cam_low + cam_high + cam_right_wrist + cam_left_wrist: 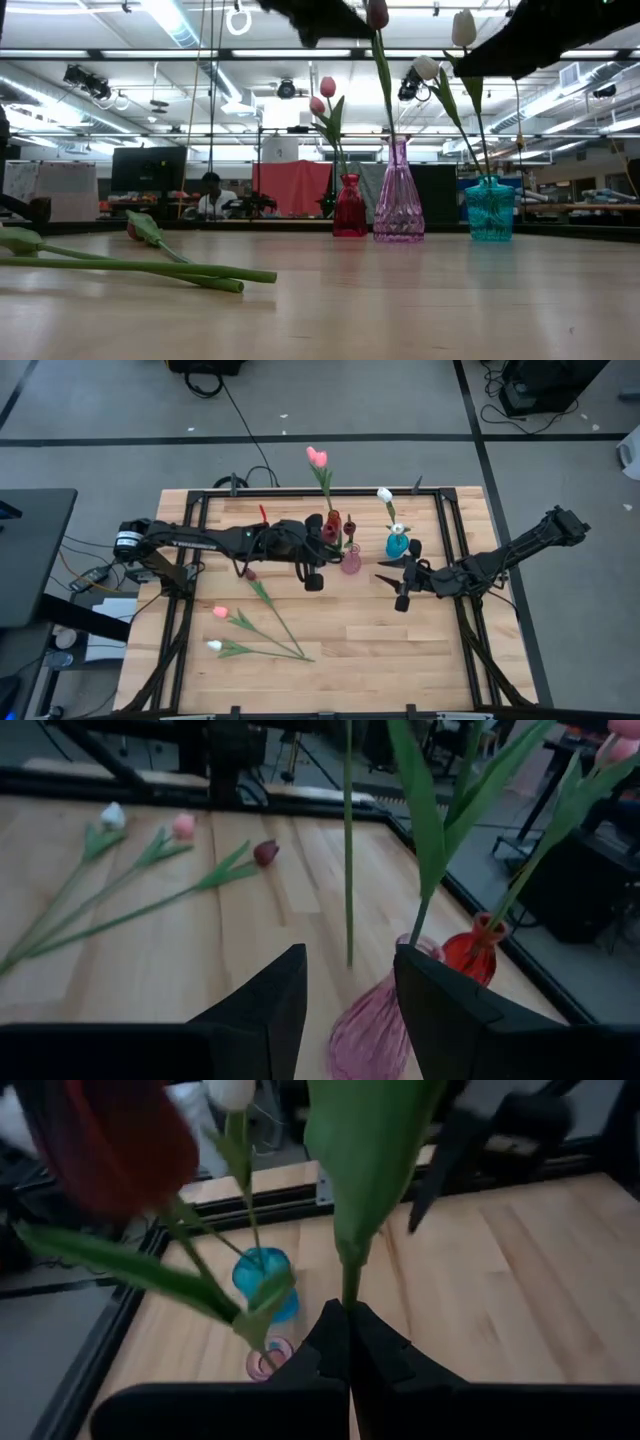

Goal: Sort flowers into vase by color
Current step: Put the bottom red flower into the pink vase

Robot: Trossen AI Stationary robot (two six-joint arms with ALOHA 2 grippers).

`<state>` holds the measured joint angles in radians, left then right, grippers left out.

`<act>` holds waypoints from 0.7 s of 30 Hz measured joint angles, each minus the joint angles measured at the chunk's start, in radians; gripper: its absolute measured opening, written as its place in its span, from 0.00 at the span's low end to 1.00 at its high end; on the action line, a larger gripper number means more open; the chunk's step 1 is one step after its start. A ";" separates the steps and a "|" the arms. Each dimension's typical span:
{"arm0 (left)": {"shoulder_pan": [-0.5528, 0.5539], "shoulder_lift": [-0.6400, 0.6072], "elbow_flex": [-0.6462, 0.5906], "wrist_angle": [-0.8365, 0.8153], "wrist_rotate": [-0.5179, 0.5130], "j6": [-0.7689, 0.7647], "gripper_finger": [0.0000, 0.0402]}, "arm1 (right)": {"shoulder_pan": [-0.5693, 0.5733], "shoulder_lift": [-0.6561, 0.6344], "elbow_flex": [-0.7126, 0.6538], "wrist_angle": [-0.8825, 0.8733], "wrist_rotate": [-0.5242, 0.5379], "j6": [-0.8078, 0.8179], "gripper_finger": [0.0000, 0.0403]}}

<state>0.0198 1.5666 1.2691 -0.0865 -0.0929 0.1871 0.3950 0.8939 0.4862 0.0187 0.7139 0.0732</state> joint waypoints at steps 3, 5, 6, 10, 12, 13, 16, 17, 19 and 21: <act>-0.001 -0.001 0.068 -0.049 0.000 0.029 0.00 | 0.000 0.004 0.000 0.003 0.004 -0.058 0.40; -0.001 -0.002 0.095 -0.060 -0.002 0.054 0.00 | 0.000 0.003 0.000 0.008 0.010 -0.081 0.40; 0.000 -0.002 0.101 -0.059 -0.003 0.068 0.00 | 0.000 0.004 0.000 0.007 0.014 -0.082 0.40; 0.000 -0.001 0.103 -0.059 -0.012 0.111 0.00 | -0.002 0.004 0.000 0.010 0.028 -0.084 0.40; 0.004 -0.001 0.103 -0.059 -0.026 0.130 0.00 | -0.004 0.004 0.000 0.010 0.028 -0.084 0.40; 0.008 0.002 0.103 -0.056 -0.029 0.138 0.00 | -0.005 0.004 0.000 0.010 0.028 -0.084 0.40; 0.024 0.013 0.103 -0.062 -0.032 0.146 0.00 | -0.013 0.004 0.000 0.013 0.028 -0.084 0.40; 0.030 0.022 0.103 -0.060 -0.023 0.146 0.00 | -0.015 0.004 0.000 0.017 0.028 -0.083 0.40; 0.042 0.034 0.103 -0.060 -0.006 0.145 0.00 | -0.019 0.004 0.000 0.019 0.027 -0.078 0.40; 0.055 0.051 0.103 -0.050 0.004 0.145 0.00 | -0.022 0.004 0.000 0.028 0.027 -0.078 0.40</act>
<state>0.0744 1.6174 1.3724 -0.1369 -0.0891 0.3321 0.3734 0.8978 0.4858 0.0468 0.7410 -0.0044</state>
